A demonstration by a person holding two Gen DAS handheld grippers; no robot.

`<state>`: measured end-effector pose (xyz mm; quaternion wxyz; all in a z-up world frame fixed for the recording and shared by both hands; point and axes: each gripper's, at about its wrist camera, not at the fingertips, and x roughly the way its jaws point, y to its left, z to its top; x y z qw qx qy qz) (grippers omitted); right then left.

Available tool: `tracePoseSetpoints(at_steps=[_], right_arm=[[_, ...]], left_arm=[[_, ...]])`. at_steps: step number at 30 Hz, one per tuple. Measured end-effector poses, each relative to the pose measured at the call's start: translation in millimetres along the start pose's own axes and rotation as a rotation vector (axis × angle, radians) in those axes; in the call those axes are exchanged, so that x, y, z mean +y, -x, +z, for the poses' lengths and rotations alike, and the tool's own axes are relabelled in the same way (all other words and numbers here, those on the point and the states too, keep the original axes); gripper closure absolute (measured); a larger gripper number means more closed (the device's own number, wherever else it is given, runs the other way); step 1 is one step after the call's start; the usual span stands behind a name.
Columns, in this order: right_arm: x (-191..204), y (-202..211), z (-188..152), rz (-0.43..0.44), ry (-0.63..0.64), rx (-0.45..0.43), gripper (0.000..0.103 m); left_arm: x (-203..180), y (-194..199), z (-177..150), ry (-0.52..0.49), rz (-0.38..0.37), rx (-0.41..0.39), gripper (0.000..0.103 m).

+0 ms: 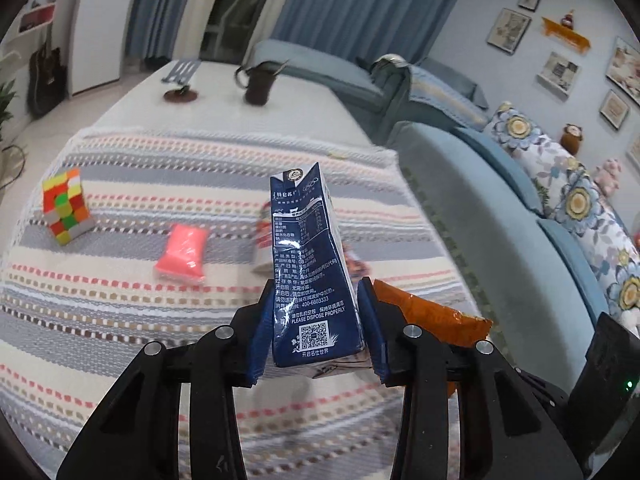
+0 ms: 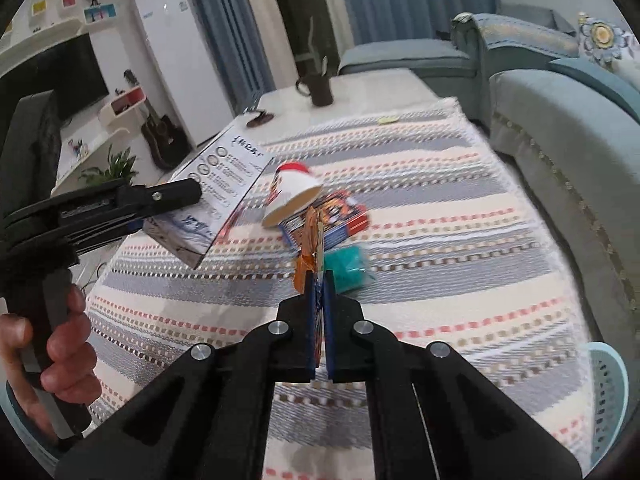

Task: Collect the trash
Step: 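Carry the carton and snack packet over the blue basket and open both tools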

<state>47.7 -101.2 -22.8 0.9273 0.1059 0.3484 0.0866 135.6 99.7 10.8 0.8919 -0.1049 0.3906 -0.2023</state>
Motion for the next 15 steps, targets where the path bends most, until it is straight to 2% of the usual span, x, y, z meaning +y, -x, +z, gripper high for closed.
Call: tracePoseSetpoints(at_steps=[7, 15], right_arm=[[-34, 56, 6, -0.045, -0.049, -0.086, 0.101], [-87, 121, -1, -0.128, -0.119, -0.179, 0.101]], left_arm=[[-60, 22, 0, -0.087, -0.079, -0.041, 0.065], [-133, 32, -10, -0.198, -0.145, -0.048, 0.065]])
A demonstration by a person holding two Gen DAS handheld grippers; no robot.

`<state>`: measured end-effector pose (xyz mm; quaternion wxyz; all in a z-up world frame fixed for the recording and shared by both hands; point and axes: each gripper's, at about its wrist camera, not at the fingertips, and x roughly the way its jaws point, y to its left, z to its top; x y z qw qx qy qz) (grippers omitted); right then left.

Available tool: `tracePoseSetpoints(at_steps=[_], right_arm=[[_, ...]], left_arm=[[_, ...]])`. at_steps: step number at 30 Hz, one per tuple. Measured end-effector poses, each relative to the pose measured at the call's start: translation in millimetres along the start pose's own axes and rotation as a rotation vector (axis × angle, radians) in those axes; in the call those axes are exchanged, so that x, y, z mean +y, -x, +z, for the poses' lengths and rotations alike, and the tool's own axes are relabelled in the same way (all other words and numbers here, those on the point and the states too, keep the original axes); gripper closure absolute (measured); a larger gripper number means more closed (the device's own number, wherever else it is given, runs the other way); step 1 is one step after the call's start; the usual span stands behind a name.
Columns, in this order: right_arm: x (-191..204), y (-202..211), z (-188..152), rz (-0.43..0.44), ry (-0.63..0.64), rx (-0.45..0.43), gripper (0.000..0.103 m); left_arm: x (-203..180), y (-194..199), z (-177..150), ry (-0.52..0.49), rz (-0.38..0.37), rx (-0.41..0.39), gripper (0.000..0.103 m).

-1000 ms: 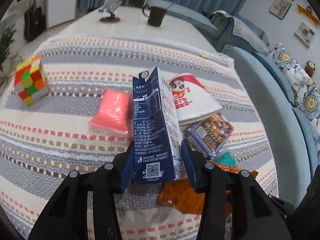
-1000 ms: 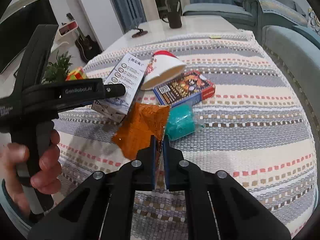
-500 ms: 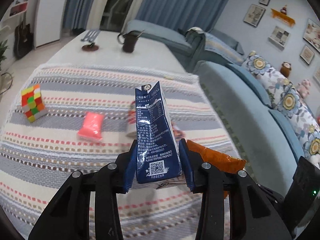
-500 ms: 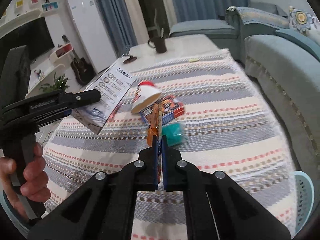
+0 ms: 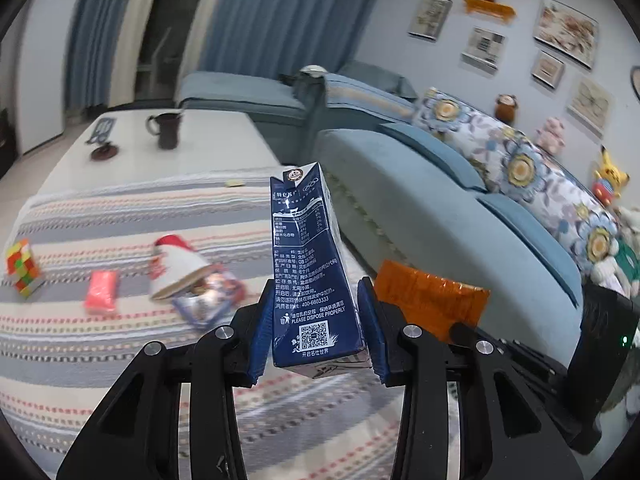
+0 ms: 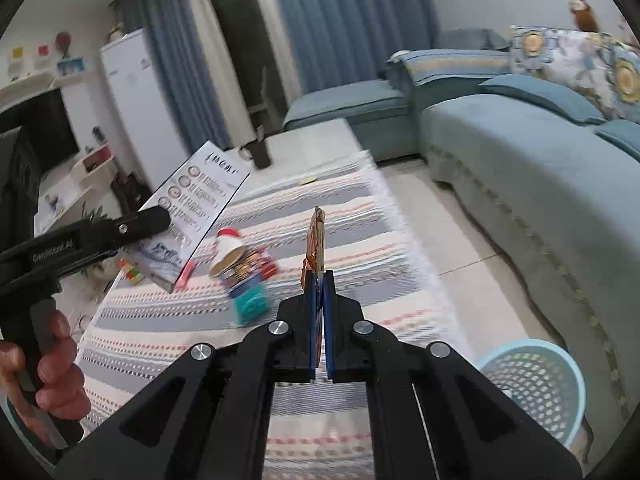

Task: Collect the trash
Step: 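Carry the carton and snack packet over the blue basket and open both tools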

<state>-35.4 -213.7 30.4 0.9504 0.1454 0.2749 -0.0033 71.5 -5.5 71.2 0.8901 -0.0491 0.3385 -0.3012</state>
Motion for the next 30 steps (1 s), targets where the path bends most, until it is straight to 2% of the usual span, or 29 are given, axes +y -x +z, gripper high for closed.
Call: tracePoseSetpoints(at_steps=[8, 16, 22, 24, 30], right_arm=[[-71, 48, -3, -0.115, -0.084, -0.049, 0.101], [-151, 78, -29, -0.232, -0.221, -0.042, 0.101], [-197, 78, -56, -0.322, -0.309, 0.024, 0.101], [-207, 72, -65, -0.366, -0.317, 0.064, 0.101], [-227, 54, -87, -0.418, -0.358, 0.165, 0.101]], left_arm=[[-71, -26, -11, -0.087, -0.083, 0.049, 0.065], [-146, -70, -45, -0.203, -0.167, 0.15, 0.065], [-182, -111, -77, -0.266, -0.199, 0.25, 0.065], [-189, -123, -86, -0.278, -0.201, 0.28, 0.065], [-201, -157, -112, -0.299, -0.216, 0.374, 0.064]])
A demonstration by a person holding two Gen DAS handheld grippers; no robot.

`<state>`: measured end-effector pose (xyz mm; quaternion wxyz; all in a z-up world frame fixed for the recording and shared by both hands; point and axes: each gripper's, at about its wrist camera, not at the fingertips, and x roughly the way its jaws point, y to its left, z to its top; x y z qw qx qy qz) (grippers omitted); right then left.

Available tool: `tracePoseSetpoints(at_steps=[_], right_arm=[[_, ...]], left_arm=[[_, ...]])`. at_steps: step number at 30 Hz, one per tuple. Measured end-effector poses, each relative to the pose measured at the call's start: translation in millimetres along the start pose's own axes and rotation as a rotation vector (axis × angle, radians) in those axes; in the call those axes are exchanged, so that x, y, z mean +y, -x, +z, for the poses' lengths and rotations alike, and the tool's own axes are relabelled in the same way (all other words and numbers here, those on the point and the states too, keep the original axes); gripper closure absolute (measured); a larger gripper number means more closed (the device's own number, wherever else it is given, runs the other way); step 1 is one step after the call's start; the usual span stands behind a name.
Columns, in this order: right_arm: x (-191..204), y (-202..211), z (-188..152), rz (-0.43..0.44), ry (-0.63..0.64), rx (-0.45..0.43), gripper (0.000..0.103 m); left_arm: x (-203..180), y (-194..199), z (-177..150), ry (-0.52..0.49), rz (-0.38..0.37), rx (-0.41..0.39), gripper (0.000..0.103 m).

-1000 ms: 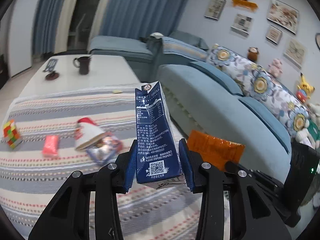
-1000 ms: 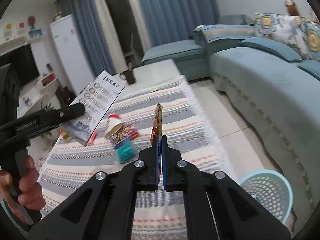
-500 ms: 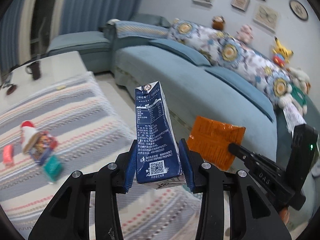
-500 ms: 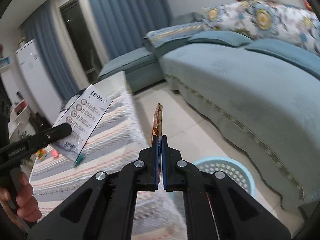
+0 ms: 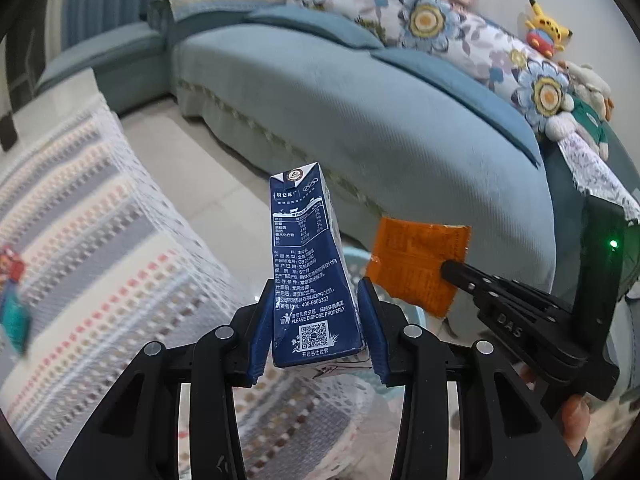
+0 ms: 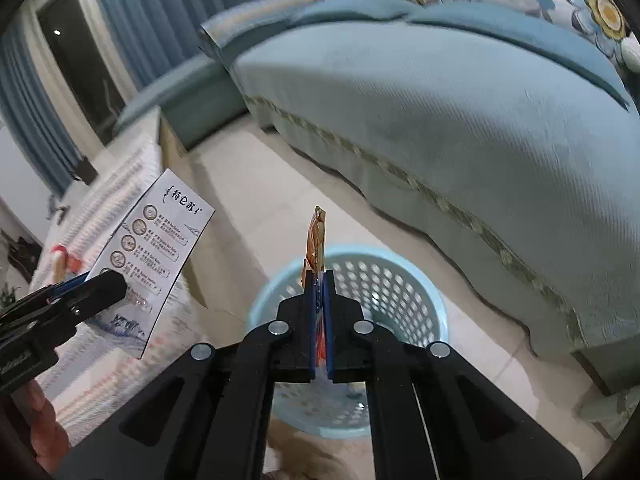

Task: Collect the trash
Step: 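Carry the carton and snack packet over the blue basket and open both tools, then grasp the white paper cup with the left tool while the right tool grasps the teal bagged item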

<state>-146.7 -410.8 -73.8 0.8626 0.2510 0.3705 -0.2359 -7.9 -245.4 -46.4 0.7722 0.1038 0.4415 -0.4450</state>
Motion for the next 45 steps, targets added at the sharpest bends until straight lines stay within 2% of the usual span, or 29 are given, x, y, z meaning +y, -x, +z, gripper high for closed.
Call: tracePoseSetpoints(at_steps=[8, 9, 10, 16, 19, 21, 23, 26, 30, 35, 41, 45], right_arm=[[-15, -31, -17, -0.042, -0.024, 0.108, 0.101], [-17, -34, -20, -0.045, -0.028, 0.119, 0.1], [-18, -36, -21, -0.051, -0.032, 0.126, 0.1], [-21, -42, -24, -0.062, -0.044, 0.148, 0.096], [-17, -39, -24, -0.062, -0.042, 0.146, 0.09], [-13, -37, -22, -0.066, -0.038, 0.137, 0.079], [-11, -32, -21, -0.068, -0.033, 0.127, 0.072], [-2, -26, -18, -0.054, -0.022, 0.116, 0.072], [17, -9, -13, 0.015, 0.002, 0.069, 0.072], [62, 20, -4, 0.081, 0.097, -0.022, 0.072], [126, 42, 7, 0.168, 0.197, -0.094, 0.071], [181, 40, 9, 0.238, 0.275, -0.1, 0.062]], left_arm=[[-1, -29, -10, 0.01, -0.049, 0.08, 0.063], [1, -30, -11, 0.014, -0.054, 0.086, 0.06], [2, -30, -12, 0.014, -0.05, 0.087, 0.055], [12, -21, -19, 0.028, -0.053, 0.077, 0.054], [18, -12, -20, 0.043, -0.055, 0.065, 0.054], [21, -6, -20, 0.049, -0.055, 0.055, 0.054], [27, 1, -21, 0.057, -0.054, 0.045, 0.054], [33, 14, -22, 0.065, -0.052, 0.026, 0.055], [41, 35, -22, 0.084, -0.038, -0.007, 0.053], [61, 70, -22, 0.128, -0.007, -0.073, 0.053], [106, 126, -24, 0.208, 0.062, -0.182, 0.053], [145, 159, -27, 0.266, 0.125, -0.239, 0.05]])
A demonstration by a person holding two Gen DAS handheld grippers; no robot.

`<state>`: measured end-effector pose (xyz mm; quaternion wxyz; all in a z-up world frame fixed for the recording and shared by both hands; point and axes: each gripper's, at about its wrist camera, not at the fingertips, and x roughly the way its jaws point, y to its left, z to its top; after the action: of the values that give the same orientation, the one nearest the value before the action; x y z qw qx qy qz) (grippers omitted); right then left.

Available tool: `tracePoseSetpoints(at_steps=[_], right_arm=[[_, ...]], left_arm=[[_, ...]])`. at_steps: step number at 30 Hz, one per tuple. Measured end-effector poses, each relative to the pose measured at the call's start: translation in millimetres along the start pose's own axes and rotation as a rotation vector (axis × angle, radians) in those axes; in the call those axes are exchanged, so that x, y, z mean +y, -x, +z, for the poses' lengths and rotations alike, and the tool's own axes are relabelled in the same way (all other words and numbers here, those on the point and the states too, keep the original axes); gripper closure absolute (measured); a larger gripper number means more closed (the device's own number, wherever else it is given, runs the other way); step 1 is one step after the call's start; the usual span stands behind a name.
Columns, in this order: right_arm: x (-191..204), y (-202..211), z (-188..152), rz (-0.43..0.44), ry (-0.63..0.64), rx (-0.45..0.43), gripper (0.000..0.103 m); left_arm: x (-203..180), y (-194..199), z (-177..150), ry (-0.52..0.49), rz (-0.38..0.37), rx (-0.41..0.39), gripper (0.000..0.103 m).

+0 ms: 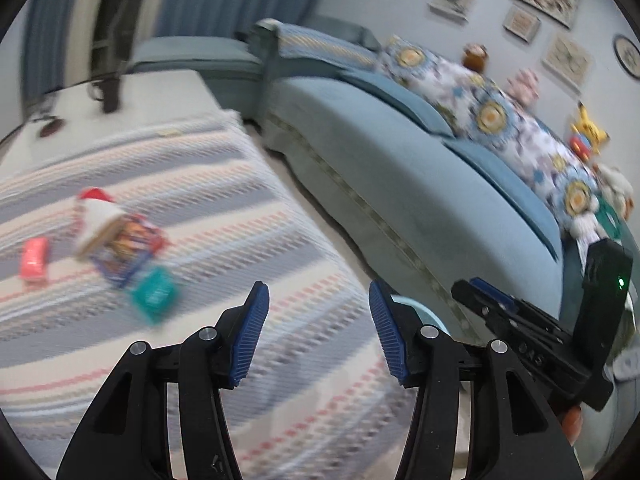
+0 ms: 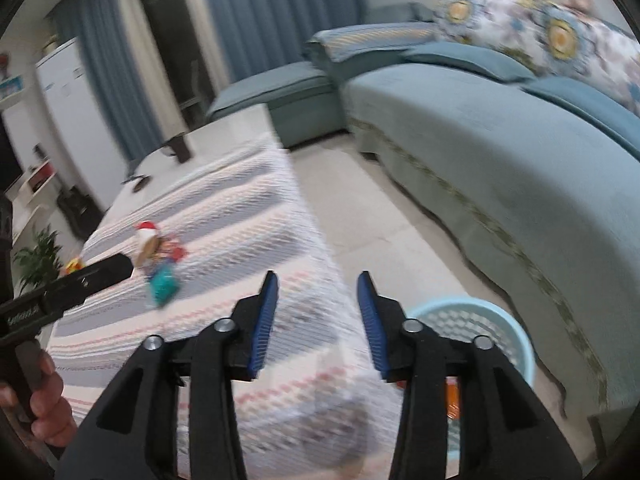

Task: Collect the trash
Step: 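Grasp the white paper cup with the left tool while the right tool grasps the teal bagged item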

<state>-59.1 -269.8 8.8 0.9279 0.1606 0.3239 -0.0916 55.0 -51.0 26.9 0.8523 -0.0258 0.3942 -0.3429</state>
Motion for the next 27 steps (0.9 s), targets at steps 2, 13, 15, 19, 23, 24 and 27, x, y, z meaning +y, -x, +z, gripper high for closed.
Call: tracePoseSetpoints(at_steps=[2, 13, 15, 19, 23, 24, 27], right_arm=[[26, -10, 6, 0.024, 0.05, 0.004, 0.062], [171, -101, 4, 0.153, 0.324, 0.092, 0.052], [185, -124, -2, 0.181, 0.335, 0.126, 0.052], [201, -155, -12, 0.205, 0.342, 0.162, 0.047], [206, -175, -21, 0.22, 0.332, 0.182, 0.039], [206, -178, -23, 0.227, 0.328, 0.186, 0.037], [207, -185, -28, 0.233, 0.326, 0.194, 0.034]], left_arm=[[22, 10, 6, 0.032, 0.029, -0.025, 0.049], [156, 16, 41, 0.171, 0.197, -0.062, 0.038], [174, 3, 44, 0.195, 0.212, -0.043, 0.038], [208, -31, 47, 0.255, 0.226, -0.001, 0.038], [226, -57, 47, 0.298, 0.216, 0.02, 0.036], [231, -61, 48, 0.319, 0.212, 0.018, 0.034], [245, -70, 50, 0.375, 0.199, 0.009, 0.032]])
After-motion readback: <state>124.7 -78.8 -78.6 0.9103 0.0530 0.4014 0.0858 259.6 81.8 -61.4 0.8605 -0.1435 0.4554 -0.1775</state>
